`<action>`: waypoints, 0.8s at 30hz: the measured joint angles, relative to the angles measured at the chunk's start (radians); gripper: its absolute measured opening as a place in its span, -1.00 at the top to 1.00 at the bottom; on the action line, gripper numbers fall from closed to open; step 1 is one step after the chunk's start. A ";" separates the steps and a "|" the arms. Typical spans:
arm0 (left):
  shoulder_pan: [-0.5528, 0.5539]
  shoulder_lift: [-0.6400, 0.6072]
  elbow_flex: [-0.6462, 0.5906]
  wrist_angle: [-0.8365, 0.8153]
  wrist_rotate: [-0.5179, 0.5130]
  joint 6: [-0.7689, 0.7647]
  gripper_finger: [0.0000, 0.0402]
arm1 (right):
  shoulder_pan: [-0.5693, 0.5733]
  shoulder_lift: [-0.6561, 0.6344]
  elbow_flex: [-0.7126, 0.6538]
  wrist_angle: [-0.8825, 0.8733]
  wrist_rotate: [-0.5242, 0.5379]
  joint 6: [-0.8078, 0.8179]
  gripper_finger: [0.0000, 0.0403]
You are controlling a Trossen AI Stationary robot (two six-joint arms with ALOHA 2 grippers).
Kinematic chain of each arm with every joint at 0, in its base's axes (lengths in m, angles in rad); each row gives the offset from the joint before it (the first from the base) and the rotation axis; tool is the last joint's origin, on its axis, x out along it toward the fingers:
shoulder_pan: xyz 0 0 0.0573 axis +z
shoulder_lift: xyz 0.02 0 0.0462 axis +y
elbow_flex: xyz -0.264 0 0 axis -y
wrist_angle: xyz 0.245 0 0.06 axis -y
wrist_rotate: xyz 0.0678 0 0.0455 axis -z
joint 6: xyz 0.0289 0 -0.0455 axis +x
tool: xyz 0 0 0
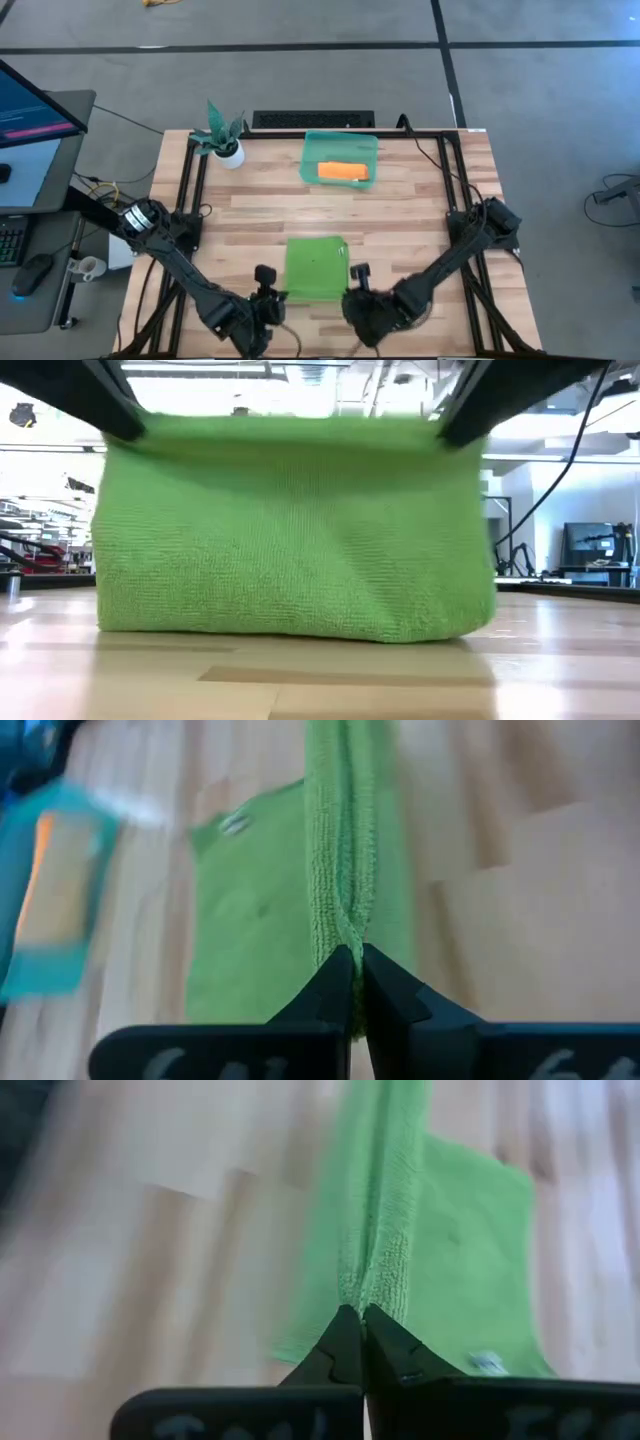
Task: Roll microfiber towels into tight, uniform cylinder then place into a basket
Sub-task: Fold the green towel
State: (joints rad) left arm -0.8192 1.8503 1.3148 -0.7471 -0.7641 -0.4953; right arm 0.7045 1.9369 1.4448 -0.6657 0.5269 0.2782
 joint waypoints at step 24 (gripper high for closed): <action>0.290 0.000 -0.163 0.004 0.086 -0.176 1.00 | -0.270 -0.002 -0.162 -0.018 -0.003 0.251 0.95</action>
State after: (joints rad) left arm -0.5288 1.8503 1.1513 -0.7427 -0.6778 -0.6714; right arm 0.4343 1.9350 1.2832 -0.6840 0.5242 0.5293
